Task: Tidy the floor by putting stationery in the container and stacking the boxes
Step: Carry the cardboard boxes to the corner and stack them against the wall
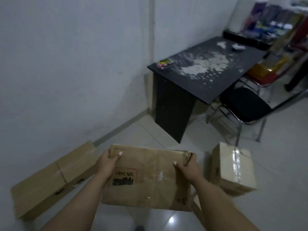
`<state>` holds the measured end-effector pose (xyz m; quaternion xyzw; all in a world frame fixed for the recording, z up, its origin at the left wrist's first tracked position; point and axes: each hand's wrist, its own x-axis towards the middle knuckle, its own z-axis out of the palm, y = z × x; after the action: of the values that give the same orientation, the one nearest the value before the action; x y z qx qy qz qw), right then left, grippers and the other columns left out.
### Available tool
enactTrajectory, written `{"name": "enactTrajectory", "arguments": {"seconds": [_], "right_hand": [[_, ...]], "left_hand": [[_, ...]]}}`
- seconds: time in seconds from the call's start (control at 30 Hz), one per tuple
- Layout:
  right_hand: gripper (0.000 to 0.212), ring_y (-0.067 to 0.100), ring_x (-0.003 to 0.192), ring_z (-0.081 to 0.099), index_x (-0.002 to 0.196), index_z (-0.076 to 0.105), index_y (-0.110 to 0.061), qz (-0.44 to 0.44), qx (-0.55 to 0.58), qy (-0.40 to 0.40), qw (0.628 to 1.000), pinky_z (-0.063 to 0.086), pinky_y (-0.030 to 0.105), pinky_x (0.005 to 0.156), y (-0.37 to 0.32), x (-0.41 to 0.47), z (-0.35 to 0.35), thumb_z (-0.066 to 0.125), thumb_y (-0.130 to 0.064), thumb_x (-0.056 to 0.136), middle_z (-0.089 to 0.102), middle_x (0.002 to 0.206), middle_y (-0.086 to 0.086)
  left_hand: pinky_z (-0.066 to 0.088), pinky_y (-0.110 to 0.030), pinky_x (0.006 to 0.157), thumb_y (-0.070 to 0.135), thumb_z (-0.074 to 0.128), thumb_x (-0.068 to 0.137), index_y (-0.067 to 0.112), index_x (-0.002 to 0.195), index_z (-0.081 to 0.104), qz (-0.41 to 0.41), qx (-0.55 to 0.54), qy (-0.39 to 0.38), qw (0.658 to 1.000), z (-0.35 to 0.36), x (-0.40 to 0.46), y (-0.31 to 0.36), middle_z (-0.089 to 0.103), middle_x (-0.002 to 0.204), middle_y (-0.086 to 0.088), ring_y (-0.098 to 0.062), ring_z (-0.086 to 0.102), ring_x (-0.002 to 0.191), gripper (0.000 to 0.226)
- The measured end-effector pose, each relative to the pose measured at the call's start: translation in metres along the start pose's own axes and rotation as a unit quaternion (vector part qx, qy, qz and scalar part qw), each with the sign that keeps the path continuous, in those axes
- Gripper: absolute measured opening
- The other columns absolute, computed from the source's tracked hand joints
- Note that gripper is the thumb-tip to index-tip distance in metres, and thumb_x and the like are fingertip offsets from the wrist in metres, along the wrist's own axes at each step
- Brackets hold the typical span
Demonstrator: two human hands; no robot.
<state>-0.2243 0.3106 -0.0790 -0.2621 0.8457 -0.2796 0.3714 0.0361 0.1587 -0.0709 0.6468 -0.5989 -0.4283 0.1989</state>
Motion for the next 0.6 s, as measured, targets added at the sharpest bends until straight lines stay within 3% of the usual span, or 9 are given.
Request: {"name": "enactTrajectory", "arguments": {"seconds": [0.1, 0.2, 0.27, 0.37, 0.47, 0.6], "right_hand": [[0.085, 0.035, 0.114, 0.054, 0.139, 0.013, -0.023, -0.025, 0.014, -0.036, 0.999, 0.047, 0.043, 0.093, -0.046, 0.014, 0.016, 0.067, -0.050, 0.079, 0.050, 0.133, 0.016], [0.086, 0.036, 0.119, 0.051, 0.142, 0.011, -0.027, -0.056, 0.049, -0.046, 0.996, 0.046, 0.048, 0.098, -0.092, 0.018, 0.037, 0.060, -0.059, 0.079, 0.047, 0.138, 0.015], [0.082, 0.037, 0.118, 0.052, 0.142, 0.010, -0.028, -0.075, 0.048, -0.045, 0.995, 0.045, 0.048, 0.098, -0.125, 0.016, 0.056, 0.049, -0.067, 0.082, 0.047, 0.137, 0.016], [0.080, 0.039, 0.120, 0.049, 0.144, 0.010, -0.027, -0.079, 0.059, -0.027, 0.995, 0.042, 0.051, 0.101, -0.152, 0.017, 0.071, 0.038, -0.071, 0.084, 0.046, 0.138, 0.018], [0.084, 0.042, 0.127, 0.044, 0.148, 0.006, -0.020, -0.095, 0.031, -0.025, 0.995, 0.039, 0.051, 0.104, -0.181, 0.021, 0.087, 0.039, -0.067, 0.087, 0.039, 0.145, 0.020], [0.081, 0.041, 0.125, 0.046, 0.148, 0.011, -0.014, -0.121, -0.028, -0.041, 0.991, 0.043, 0.048, 0.101, -0.214, 0.029, 0.106, 0.046, -0.057, 0.089, 0.041, 0.143, 0.019]], "left_hand": [[0.048, -0.032, 0.071, 0.053, 0.061, 0.082, 0.018, 0.117, 0.061, -0.017, -0.013, 0.035, 0.999, -0.044, 0.013, 0.001, 0.066, 0.112, -0.007, -0.026, 0.061, 0.095, 0.050], [0.041, -0.029, 0.059, 0.068, 0.046, 0.083, 0.012, 0.117, 0.059, -0.043, 0.012, 0.080, 0.996, -0.082, 0.023, 0.003, 0.063, 0.113, -0.009, -0.024, 0.056, 0.089, 0.067], [0.038, -0.031, 0.061, 0.069, 0.037, 0.085, 0.009, 0.116, 0.056, -0.069, 0.000, 0.132, 0.989, -0.110, 0.026, 0.000, 0.060, 0.112, -0.012, -0.025, 0.053, 0.088, 0.071], [0.040, -0.033, 0.066, 0.067, 0.030, 0.089, 0.009, 0.107, 0.055, -0.096, -0.016, 0.177, 0.979, -0.131, 0.028, -0.005, 0.057, 0.097, -0.008, -0.025, 0.053, 0.084, 0.066], [0.037, -0.029, 0.056, 0.063, 0.031, 0.091, 0.009, 0.097, 0.053, -0.118, -0.028, 0.211, 0.970, -0.152, 0.027, -0.015, 0.050, 0.078, 0.000, -0.016, 0.048, 0.068, 0.058], [0.036, -0.030, 0.057, 0.051, 0.040, 0.094, 0.007, 0.095, 0.054, -0.149, -0.043, 0.234, 0.960, -0.174, 0.028, -0.028, 0.053, 0.082, -0.006, -0.020, 0.049, 0.070, 0.047]]}}
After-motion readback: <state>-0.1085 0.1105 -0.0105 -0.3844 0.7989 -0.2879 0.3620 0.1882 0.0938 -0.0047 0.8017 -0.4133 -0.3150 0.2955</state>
